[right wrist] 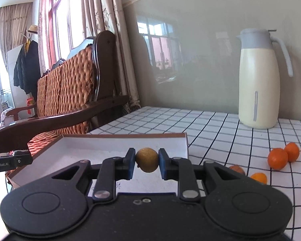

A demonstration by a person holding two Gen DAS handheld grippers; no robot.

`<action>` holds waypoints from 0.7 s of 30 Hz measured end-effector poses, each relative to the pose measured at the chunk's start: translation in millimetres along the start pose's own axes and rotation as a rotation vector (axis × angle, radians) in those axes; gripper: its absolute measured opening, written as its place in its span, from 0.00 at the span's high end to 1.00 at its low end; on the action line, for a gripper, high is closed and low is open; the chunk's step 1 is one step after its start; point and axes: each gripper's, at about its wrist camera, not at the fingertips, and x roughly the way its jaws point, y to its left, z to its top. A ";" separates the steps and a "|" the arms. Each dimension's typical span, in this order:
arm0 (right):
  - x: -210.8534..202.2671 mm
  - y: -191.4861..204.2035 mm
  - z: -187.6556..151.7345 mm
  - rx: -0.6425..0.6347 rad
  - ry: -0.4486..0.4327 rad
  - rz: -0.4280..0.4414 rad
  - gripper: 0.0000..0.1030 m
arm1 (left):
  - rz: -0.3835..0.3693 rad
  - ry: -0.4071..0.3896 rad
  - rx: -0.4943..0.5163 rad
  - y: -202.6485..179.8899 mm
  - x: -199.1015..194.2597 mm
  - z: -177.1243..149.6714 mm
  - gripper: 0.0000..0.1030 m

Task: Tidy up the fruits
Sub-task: 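Open both tools to drop the fruits into the white box, then move both tools back over the fruits on the table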

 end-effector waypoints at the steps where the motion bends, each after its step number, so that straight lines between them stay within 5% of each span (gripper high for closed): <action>1: 1.6 0.4 -1.1 -0.002 0.003 -0.007 0.82 | 0.001 0.006 -0.003 -0.1 1.3 -0.2 0.58; 3: 5.5 1.8 -3.1 -0.021 0.012 -0.044 0.72 | 0.019 0.016 -0.008 -1.3 4.4 -0.4 0.58; 5: 2.0 0.9 -4.1 -0.016 -0.005 -0.070 0.37 | 0.031 0.024 -0.003 -3.2 7.0 0.2 0.55; 7: -9.3 -0.6 -1.2 0.008 -0.065 -0.057 0.19 | 0.043 0.024 -0.022 -4.4 5.0 2.0 0.00; 8: -16.0 -1.0 0.5 0.012 -0.097 -0.055 0.12 | 0.063 -0.009 -0.034 -4.9 0.3 2.9 0.00; 12: -36.3 -5.7 4.5 0.021 -0.175 -0.053 0.06 | 0.068 -0.132 -0.021 -10.1 -18.6 6.0 0.00; 21: -58.4 -21.8 6.6 0.004 -0.240 -0.081 0.06 | 0.072 -0.122 -0.081 -8.7 -21.9 5.1 0.00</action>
